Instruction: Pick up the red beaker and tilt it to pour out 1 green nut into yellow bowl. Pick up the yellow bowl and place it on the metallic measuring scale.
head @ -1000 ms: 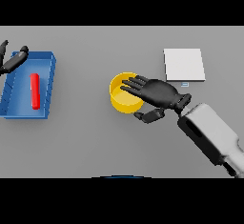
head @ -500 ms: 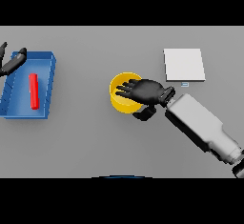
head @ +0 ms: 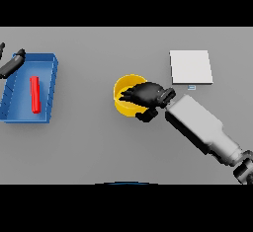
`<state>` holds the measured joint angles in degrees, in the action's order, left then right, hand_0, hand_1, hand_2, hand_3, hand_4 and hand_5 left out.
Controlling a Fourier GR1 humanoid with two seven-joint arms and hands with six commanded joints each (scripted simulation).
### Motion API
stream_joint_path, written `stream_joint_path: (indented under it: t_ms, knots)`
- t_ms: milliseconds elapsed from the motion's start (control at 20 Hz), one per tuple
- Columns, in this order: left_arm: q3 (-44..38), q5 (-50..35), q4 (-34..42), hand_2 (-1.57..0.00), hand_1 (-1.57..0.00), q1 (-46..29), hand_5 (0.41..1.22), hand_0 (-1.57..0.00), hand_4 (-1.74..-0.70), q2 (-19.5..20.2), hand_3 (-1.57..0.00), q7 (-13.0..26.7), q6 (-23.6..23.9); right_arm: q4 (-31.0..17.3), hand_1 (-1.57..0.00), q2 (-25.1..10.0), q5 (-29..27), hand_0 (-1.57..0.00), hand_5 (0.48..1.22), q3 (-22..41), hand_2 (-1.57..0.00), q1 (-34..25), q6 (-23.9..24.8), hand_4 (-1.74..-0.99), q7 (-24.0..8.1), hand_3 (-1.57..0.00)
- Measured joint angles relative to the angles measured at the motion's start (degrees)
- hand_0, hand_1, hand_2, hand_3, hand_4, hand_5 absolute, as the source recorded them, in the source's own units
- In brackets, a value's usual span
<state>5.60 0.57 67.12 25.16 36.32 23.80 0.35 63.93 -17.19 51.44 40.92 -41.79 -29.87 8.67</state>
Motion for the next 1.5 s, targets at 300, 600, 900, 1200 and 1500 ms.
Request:
stream_joint_path:
  t_ms: [300, 600, 900, 1200, 1500]
  knots:
    - [-0.38, -0.28, -0.54, 0.00, 0.00, 0.49, 0.696, 0.00, -0.72, 0.37, 0.00, 0.12, -0.44, -0.27, -1.21, -0.87, 0.39, -1.23, 1.130, 1.09, -1.12, 0.32, 1.94, -1.614, 2.96, -0.83]
    - [0.03, -0.02, -0.29, 0.00, 0.00, 0.88, 0.696, 0.00, -0.72, 0.61, 0.00, 0.44, -0.90, -0.44, -1.48, -1.30, -0.08, -1.48, 1.197, 1.79, -1.29, -0.07, 4.05, -1.708, 3.80, -1.23]
    - [0.00, -0.19, -0.08, 0.00, 0.00, 0.54, 0.696, 0.00, -0.72, 0.74, 0.00, 1.01, -1.05, 1.46, -1.55, -2.70, -2.21, -1.55, 1.215, -0.64, -1.34, -0.51, 2.55, -1.732, 2.45, -1.33]
    - [0.30, -0.22, 0.00, 0.00, 0.00, 0.26, 0.686, 0.00, -0.72, 0.15, 0.00, 0.55, -0.93, 9.68, -1.56, -6.59, -5.38, -1.56, 1.219, -5.01, -1.43, -0.13, -1.88, -1.739, -0.32, -1.19]
    - [0.21, -0.53, 1.76, 0.00, 0.00, -0.56, 0.694, 0.00, -0.72, 0.84, 0.00, 1.15, -1.06, 13.08, -1.57, -12.19, -5.31, -1.56, 1.220, -8.46, -1.53, 1.85, -0.44, -1.740, -0.85, -1.16]
